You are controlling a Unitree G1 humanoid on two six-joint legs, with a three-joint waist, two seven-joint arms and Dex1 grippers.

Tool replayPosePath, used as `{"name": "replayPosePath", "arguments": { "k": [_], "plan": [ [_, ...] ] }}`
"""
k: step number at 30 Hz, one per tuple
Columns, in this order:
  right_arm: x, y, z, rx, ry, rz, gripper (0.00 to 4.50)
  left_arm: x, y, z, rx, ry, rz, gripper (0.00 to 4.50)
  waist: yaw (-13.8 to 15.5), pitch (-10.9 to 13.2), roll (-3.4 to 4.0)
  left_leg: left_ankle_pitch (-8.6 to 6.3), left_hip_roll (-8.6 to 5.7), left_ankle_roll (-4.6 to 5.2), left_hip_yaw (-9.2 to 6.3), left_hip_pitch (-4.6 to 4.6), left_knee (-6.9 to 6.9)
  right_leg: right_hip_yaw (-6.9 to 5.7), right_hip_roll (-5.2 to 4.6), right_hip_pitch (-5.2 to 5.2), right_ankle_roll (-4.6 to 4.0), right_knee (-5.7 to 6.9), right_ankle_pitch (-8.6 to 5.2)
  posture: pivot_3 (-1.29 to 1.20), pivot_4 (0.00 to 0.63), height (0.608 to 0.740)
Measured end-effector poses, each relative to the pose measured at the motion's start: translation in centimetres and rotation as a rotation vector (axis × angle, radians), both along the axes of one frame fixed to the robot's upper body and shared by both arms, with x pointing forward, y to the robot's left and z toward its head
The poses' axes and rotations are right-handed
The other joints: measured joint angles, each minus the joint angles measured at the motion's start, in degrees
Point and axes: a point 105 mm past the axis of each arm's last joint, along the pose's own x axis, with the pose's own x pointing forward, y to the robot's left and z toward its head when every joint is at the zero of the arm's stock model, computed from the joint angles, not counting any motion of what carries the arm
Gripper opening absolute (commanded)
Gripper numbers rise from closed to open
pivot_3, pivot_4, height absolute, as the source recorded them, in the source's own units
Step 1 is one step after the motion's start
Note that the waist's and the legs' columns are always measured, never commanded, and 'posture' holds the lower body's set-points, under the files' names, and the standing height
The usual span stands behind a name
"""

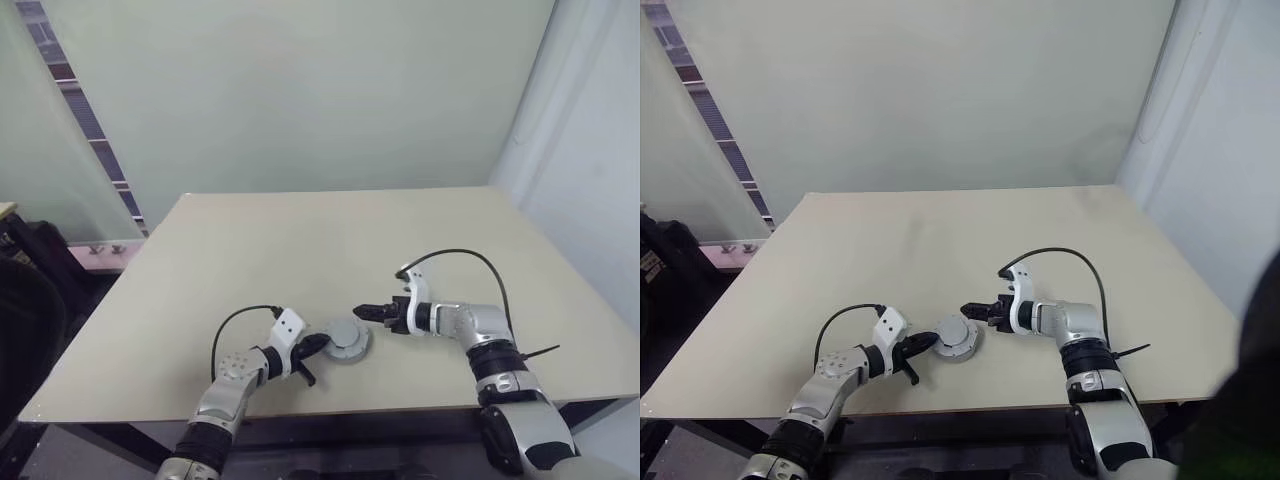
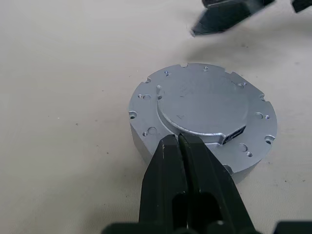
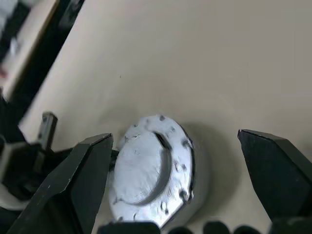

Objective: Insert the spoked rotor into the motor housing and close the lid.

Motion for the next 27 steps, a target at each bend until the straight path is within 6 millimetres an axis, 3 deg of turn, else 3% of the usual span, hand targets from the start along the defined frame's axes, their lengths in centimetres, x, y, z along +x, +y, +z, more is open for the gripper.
{"name": "replayPosePath", "arguments": {
  "k": [4, 8, 12, 18, 25, 27],
  "plan": [
    [-1.3, -1.1, -2.0, 0.075, 0.246, -0.097, 4.48, 0.0, -0.1, 0.0, -0.002, 0.0, -0.003, 0.0, 0.0, 0.0, 0.03, 0.0, 0.0, 0.0, 0.02, -0.03, -0.02, 0.0, -0.01, 0.0, 0.0, -0.09, 0.0, 0.0, 0.0, 0.74],
    [-1.7, -1.4, -2.3, 0.156, 0.342, -0.154, 4.48, 0.0, -0.1, 0.0, -0.004, 0.0, -0.004, 0.0, -0.1, 0.0, 0.26, 0.0, 0.02, 0.01, 0.02, -0.08, -0.08, -0.03, 0.0, 0.06, 0.0, -0.47, 0.0, 0.0, 0.0, 0.74],
    [-1.9, -1.0, -2.4, 0.212, 0.389, -0.177, 4.48, -0.1, -0.2, 0.1, -0.006, 0.0, -0.012, 0.0, -0.1, 0.0, 0.3, 0.08, 0.01, 0.19, 0.03, -0.19, -0.08, -0.01, 0.0, 0.09, 0.02, -0.71, 0.01, 0.0, 0.0, 0.74],
    [-2.6, 1.5, -2.5, 0.262, 0.441, -0.139, 4.48, -0.1, -0.2, 0.1, -0.006, -0.001, -0.016, 0.0, -0.1, 0.0, 0.34, 0.1, 0.01, 0.22, -0.01, -0.24, -0.12, -0.04, 0.01, 0.05, 0.02, -0.7, 0.01, 0.0, 0.0, 0.74],
    [-2.7, 2.0, -2.6, 0.271, 0.449, -0.139, 4.48, -0.1, -0.1, 0.1, -0.002, -0.001, -0.015, 0.0, -0.2, 0.0, 0.35, 0.07, 0.07, 0.18, 0.01, -0.24, -0.12, -0.06, 0.03, 0.02, 0.02, -0.7, 0.01, 0.0, 0.0, 0.74],
    [-2.7, 2.0, -2.6, 0.273, 0.451, -0.147, 4.11, -0.1, -0.1, 0.1, -0.002, -0.001, -0.014, 0.0, -0.2, 0.0, 0.35, 0.07, 0.09, 0.17, 0.01, -0.24, -0.12, -0.07, 0.04, 0.02, 0.02, -0.7, 0.01, 0.0, 0.0, 0.74]
  ]
}}
